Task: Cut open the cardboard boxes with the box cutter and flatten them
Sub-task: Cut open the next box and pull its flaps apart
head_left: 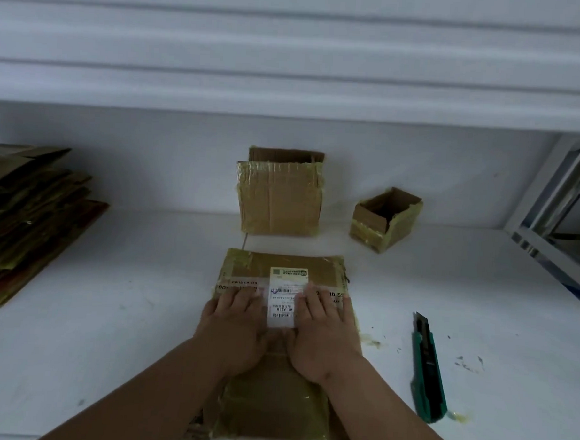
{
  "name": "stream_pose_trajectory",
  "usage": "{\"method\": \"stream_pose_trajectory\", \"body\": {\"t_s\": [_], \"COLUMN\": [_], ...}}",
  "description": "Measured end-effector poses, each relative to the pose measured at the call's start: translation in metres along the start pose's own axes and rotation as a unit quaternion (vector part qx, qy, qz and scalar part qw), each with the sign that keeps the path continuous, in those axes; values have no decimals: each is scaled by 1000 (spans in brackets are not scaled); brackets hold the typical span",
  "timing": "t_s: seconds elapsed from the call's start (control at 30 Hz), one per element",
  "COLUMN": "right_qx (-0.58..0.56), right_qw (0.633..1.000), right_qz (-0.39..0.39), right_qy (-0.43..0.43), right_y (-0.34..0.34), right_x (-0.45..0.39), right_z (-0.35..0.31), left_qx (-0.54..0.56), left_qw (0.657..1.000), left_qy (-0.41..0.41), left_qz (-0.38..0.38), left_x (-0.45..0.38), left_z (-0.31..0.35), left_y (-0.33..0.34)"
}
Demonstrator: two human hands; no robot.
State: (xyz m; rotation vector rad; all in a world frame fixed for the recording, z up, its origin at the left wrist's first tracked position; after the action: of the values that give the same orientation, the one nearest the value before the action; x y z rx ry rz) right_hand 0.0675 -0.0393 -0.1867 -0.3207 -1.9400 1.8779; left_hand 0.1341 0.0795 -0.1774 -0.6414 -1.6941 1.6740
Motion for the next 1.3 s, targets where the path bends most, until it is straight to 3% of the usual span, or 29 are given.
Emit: {"method": "stream_pose_trajectory", "body": {"t_s": [0.23, 0.4, 0.57, 0.8, 0.9, 1.0, 1.3], "right_qx": [-35, -50, -42, -82, -137, -175, -260], "right_qw": [999, 999, 999, 997, 984, 967, 951], "right_qz": [-38, 19, -28, -5, 61, 27, -11], "right_qy": [7, -3, 2, 0, 98, 183, 167], "right_y": [24, 13, 35, 23, 12, 18, 6], "right_x": [28, 42, 62, 61, 65, 68, 71], "right_z": [4, 5, 4, 13, 42, 57, 59], "left_qx": [24, -49, 19, 36, 77, 125, 302], "left_qw": [998, 997, 999, 998, 995, 977, 911], "left_qy": [18, -3, -9, 29, -58, -172, -278], "left_qz": [-48, 62, -40, -42, 12, 19, 33], "left_x": [20, 33, 41, 47, 55, 68, 76], "left_z": [3, 14, 17, 12, -12, -27, -37], "left_y": [27, -3, 35, 30, 17, 14, 6]}}
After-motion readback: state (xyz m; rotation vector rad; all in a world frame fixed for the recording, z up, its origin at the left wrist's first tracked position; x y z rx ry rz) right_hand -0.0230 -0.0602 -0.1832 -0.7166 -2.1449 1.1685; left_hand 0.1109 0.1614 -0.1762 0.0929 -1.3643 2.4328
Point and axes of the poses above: each hand's wrist, its own x-axis away from the middle knuckle, its own y-axis out of the palm, z = x × y, the point moved 8 cm from there along -x, towards the middle knuckle, and after that the axes turned 9 degrees about y, right-handed, at the moved point
